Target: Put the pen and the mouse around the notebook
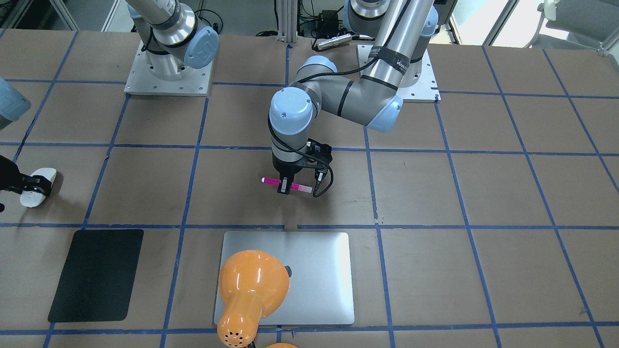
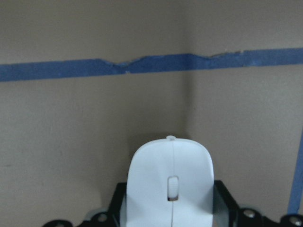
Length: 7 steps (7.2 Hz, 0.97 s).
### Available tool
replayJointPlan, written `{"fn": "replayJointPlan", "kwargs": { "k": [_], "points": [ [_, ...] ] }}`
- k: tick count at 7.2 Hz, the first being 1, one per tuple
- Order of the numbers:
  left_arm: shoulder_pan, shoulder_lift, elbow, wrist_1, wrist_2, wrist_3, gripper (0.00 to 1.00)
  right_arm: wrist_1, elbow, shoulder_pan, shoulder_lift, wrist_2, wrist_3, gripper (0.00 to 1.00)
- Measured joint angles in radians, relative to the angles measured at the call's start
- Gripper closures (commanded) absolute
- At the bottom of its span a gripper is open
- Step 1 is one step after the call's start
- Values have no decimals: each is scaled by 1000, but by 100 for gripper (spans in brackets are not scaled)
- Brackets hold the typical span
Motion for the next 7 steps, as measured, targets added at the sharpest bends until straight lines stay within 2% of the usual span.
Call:
{"fn": "replayJointPlan", "kwargs": {
  "k": [2,3,4,5,7],
  "points": [
    [10,-3,11,0,-8,23,0,56,-30,9,-27,2,18,93],
    [27,18,23,-7,-13,97,0,96,-72,47,-45,8,53,91],
    [50,52,38,-45,-20,238,0,130,-128,122,-45,12,105,91],
    [75,101,63,-141,-24,442,0,144,-193,206,-22,26,165,91],
    [148,210,143,-412,-21,894,0,152,-327,338,95,80,255,84]
  ]
}}
